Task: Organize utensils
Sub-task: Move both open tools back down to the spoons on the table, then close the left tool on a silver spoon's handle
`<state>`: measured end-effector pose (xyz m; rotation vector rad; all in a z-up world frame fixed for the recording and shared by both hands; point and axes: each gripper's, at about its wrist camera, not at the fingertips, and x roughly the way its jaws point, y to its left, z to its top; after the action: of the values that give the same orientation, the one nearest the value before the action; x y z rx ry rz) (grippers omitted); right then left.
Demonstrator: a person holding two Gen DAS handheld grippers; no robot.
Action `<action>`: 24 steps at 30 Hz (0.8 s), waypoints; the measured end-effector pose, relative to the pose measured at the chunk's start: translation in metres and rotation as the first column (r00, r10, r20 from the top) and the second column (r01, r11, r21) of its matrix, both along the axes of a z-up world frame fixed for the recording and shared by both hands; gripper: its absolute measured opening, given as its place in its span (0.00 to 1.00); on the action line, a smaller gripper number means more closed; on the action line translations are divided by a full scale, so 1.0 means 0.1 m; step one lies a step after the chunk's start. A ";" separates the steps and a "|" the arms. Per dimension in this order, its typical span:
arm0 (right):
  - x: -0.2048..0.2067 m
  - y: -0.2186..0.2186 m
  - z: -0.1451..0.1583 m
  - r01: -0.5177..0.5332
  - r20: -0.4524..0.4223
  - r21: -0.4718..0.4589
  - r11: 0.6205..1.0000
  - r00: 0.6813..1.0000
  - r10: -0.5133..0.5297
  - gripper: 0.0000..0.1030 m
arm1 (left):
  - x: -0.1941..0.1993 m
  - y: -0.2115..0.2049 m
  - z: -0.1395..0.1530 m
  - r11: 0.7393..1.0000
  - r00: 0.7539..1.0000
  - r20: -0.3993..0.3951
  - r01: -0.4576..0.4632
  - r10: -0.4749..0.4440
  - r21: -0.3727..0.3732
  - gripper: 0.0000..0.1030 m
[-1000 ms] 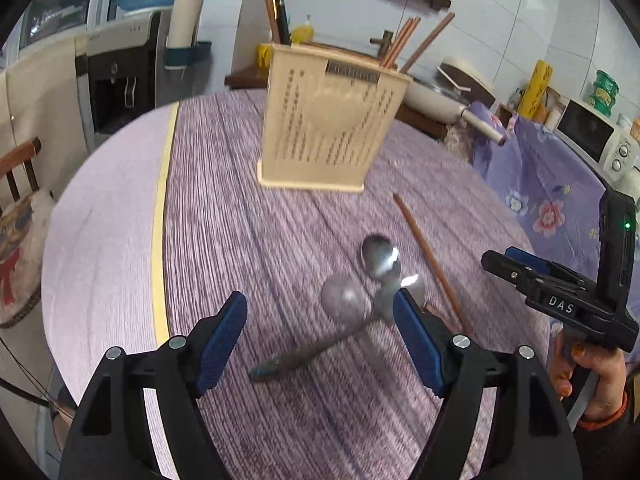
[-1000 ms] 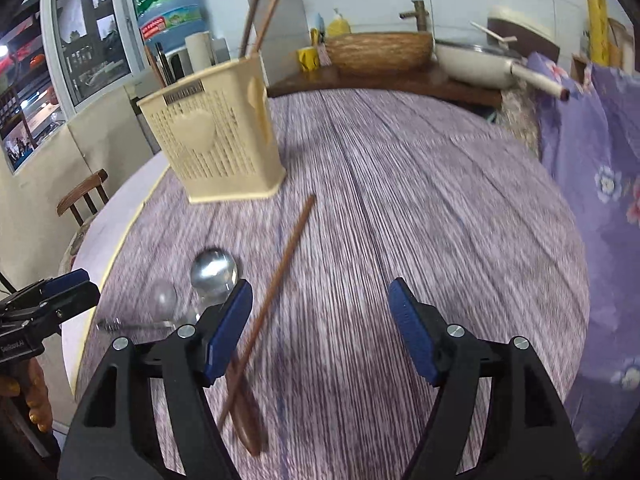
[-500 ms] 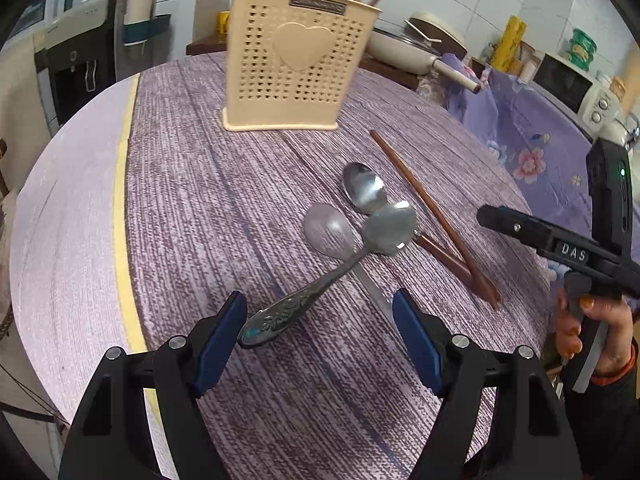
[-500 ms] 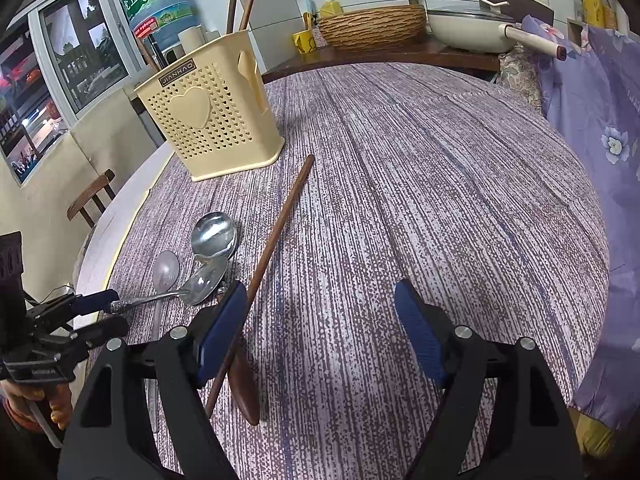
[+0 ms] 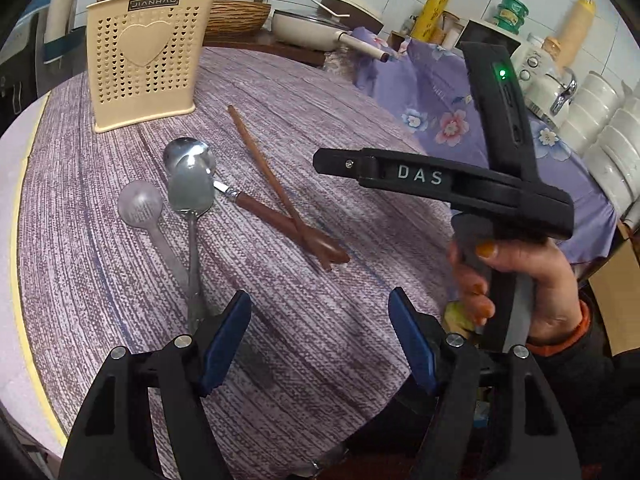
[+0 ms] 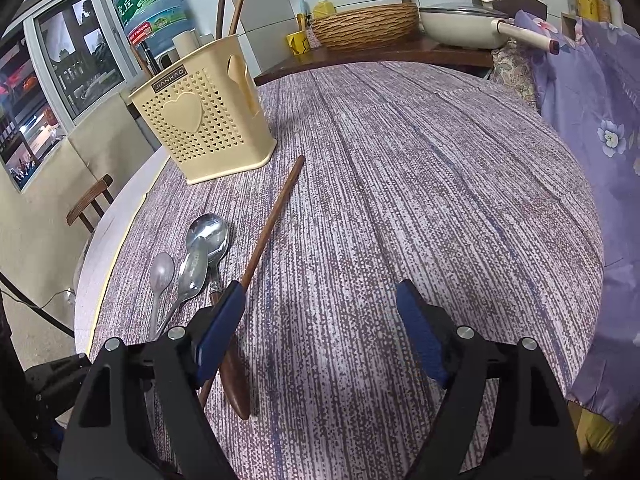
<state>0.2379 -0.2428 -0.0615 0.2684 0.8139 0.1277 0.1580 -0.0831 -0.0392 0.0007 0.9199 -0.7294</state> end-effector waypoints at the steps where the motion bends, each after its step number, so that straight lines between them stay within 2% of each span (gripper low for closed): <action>1: 0.00 -0.01 0.00 0.003 -0.002 -0.002 1.000 1.000 -0.003 0.76 | 0.02 0.03 0.01 1.000 1.000 0.008 -0.024 0.024 0.005 0.68; 4: 0.01 -0.03 0.00 0.007 -0.001 -0.013 1.000 1.000 -0.007 0.76 | 0.16 0.23 0.04 0.993 0.993 -0.002 -0.119 0.119 -0.017 0.63; 6: 0.01 -0.04 0.00 0.011 -0.001 -0.022 1.000 1.000 -0.011 0.76 | 0.28 0.40 0.03 0.976 0.976 -0.024 -0.215 0.215 -0.029 0.57; 7: 0.01 -0.04 0.00 0.011 0.000 -0.021 1.000 1.000 -0.011 0.76 | 0.33 0.46 0.02 0.965 0.965 -0.023 -0.261 0.261 -0.016 0.51; 9: 0.01 -0.04 0.00 0.011 0.000 -0.014 1.000 1.000 -0.011 0.76 | 0.42 0.49 0.00 0.937 0.939 0.013 -0.345 0.345 0.058 0.46; 12: 0.01 -0.01 0.00 0.003 0.000 -0.014 1.000 1.000 -0.003 0.76 | 0.49 0.41 -0.01 0.923 0.930 0.054 -0.368 0.364 0.116 0.38; 16: -0.01 0.01 -0.01 -0.003 -0.001 -0.009 1.000 1.000 0.003 0.76 | 0.59 0.29 -0.05 0.885 0.909 0.120 -0.416 0.399 0.211 0.37; 20: -0.03 0.01 -0.01 -0.005 -0.002 -0.010 1.000 1.000 0.005 0.76 | 0.65 0.28 -0.10 0.868 0.908 0.135 -0.420 0.398 0.266 0.36; 24: -0.04 0.01 0.00 -0.005 0.002 -0.004 1.000 1.000 0.005 0.76 | 0.69 0.20 -0.13 0.862 0.911 0.137 -0.413 0.390 0.295 0.35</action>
<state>0.2335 -0.2423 -0.0614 0.2629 0.8131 0.1308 0.2270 -0.0626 -0.0526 0.1163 0.9213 -0.1842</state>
